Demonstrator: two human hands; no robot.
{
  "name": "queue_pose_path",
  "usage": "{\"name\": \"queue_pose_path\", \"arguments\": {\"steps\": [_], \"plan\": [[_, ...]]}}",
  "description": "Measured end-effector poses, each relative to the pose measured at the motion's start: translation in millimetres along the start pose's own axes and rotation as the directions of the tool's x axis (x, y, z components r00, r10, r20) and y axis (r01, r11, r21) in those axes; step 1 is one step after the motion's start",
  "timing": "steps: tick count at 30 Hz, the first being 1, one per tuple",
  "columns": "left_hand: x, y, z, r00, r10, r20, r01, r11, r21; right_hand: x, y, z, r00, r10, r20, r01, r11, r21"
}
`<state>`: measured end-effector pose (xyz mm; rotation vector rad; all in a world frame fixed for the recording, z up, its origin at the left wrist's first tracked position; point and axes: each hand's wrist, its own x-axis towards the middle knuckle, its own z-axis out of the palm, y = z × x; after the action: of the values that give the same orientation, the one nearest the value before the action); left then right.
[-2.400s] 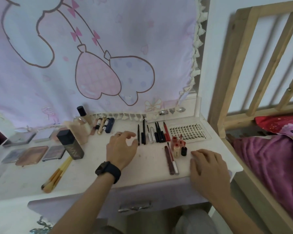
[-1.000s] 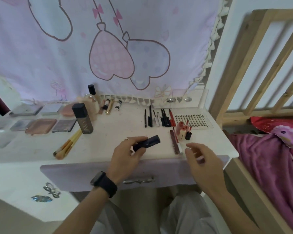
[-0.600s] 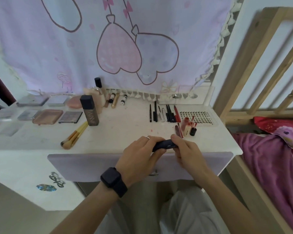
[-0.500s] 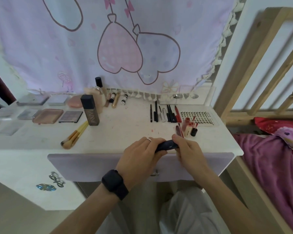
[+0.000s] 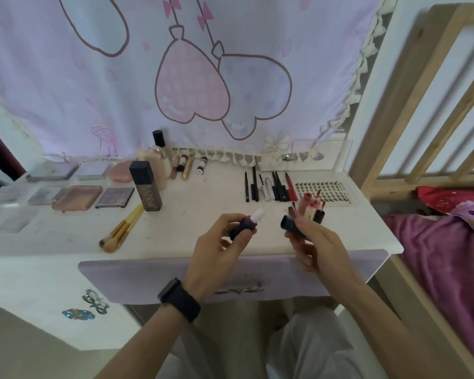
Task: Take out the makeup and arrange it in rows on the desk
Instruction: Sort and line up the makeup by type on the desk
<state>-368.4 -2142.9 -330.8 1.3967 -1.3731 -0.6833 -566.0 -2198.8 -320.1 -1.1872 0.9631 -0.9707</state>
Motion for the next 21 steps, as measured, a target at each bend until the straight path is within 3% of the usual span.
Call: {"name": "queue_pose_path", "arguments": {"steps": [5,11,15,21], "plan": [[5.3,2.5,10.9,0.991,-0.122,0.052,0.128,0.982,-0.138,-0.9,11.2,-12.8,0.998,0.060,0.034,-0.064,0.989,0.132],[19.5,8.2,37.3,0.991,-0.081,0.102,0.083,0.996,-0.016,-10.1,24.3,-50.3,0.990,0.078,-0.114,-0.089,0.992,-0.092],[33.6,17.9,61.0,0.993,-0.030,0.110,0.016,0.992,0.122,-11.2,19.7,-72.9,0.972,-0.054,-0.227,0.012,0.983,-0.185],[49.6,20.1,96.3,0.995,0.012,0.099,-0.044,0.943,0.331,4.2,23.5,-97.4,0.928,-0.278,-0.248,0.085,0.806,-0.586]]}}
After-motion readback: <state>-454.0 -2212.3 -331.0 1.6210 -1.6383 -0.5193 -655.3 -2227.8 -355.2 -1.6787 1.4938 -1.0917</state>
